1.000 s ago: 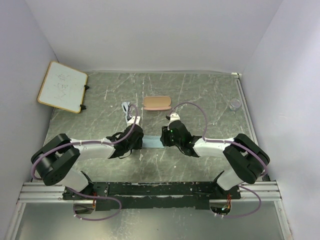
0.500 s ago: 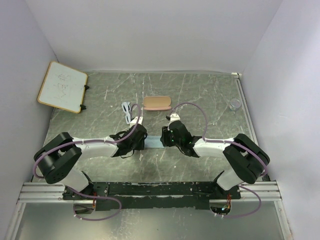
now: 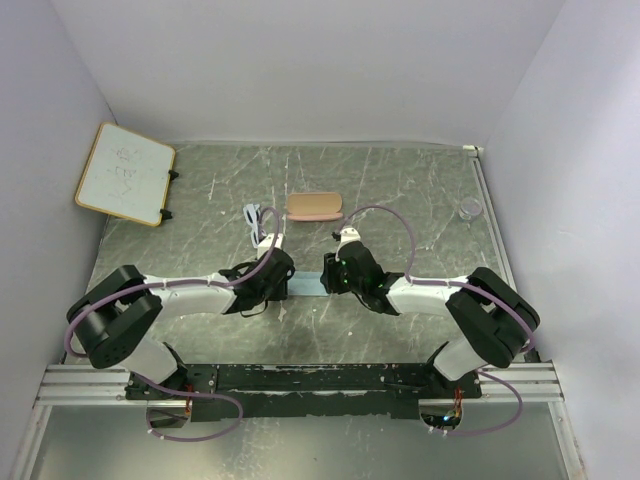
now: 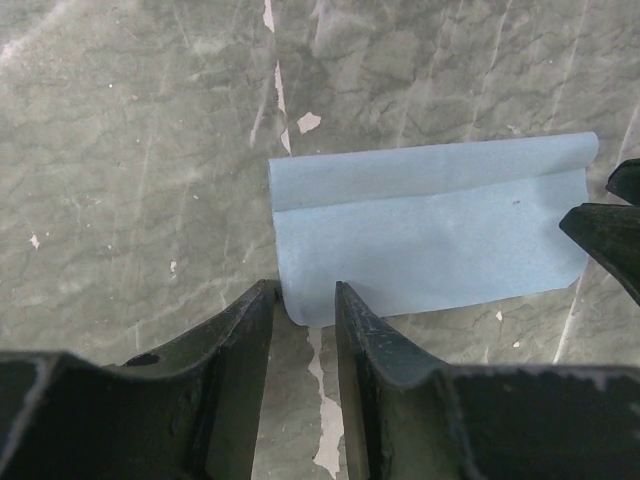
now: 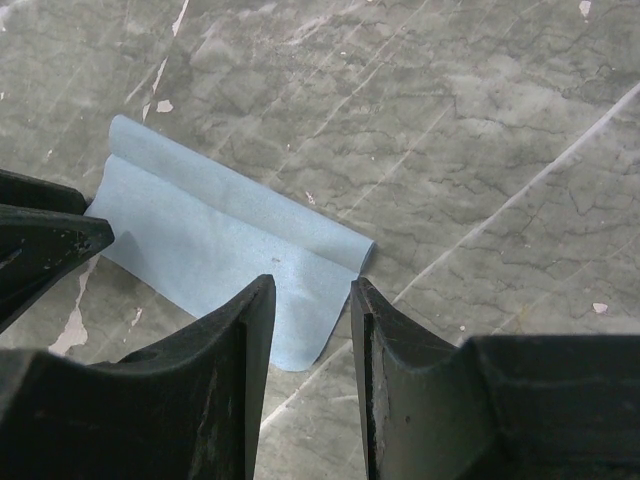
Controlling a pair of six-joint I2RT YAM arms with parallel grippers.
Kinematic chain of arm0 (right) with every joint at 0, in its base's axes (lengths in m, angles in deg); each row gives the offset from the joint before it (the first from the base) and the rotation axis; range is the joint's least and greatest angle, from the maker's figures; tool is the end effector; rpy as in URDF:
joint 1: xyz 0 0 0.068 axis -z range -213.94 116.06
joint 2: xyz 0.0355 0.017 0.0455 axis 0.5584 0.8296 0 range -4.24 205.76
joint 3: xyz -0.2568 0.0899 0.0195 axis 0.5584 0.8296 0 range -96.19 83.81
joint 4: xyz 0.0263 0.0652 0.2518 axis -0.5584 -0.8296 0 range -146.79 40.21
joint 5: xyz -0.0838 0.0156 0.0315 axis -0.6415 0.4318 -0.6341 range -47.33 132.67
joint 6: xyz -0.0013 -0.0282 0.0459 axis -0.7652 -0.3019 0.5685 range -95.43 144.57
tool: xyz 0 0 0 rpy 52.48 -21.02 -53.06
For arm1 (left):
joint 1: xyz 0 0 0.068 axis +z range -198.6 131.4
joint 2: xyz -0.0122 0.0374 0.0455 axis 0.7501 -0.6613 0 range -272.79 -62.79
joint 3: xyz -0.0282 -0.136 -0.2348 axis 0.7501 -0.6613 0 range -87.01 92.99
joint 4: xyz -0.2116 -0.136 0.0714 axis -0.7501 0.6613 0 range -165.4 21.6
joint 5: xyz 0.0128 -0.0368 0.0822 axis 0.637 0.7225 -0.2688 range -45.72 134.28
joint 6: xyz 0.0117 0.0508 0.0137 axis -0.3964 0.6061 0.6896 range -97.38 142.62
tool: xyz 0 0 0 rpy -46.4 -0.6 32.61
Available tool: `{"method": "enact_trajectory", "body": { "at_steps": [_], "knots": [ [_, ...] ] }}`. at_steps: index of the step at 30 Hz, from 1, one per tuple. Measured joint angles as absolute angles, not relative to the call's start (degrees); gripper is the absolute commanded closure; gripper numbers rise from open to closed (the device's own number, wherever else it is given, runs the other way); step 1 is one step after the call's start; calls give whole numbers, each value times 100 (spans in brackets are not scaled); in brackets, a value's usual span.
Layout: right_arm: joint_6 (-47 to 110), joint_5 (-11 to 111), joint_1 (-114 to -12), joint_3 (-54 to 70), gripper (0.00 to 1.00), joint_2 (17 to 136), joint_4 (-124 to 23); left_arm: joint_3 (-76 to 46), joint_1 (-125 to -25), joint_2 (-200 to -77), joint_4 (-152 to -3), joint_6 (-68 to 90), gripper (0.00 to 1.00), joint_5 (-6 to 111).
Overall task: Organize the sunglasses
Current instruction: Pick up the glasses cleaning cloth from the center of the board.
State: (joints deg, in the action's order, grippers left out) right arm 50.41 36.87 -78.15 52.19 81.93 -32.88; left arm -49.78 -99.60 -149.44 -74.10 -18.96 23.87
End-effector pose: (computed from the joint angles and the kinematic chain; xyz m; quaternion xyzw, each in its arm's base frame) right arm 0.2031 0.1926 0.1453 -0.1210 0.8884 0.2156 0.3868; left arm 0.1842 -0.2079 0.1469 0.0167 0.9287 -0.1238 0.3492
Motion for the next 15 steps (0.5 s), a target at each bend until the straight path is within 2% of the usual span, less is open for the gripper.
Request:
{"method": "enact_trajectory", "body": {
  "at_steps": [6,15],
  "knots": [
    [5048,3691,-7815,5245,63,8193,-3273,-4978,-9969,-14876,-7230,-1979,58,2337],
    [5048,3689,-7815,5252,63,8193,-3242,-4917,-9969,-14903,-7128,-1988,66,2330]
  ]
}}
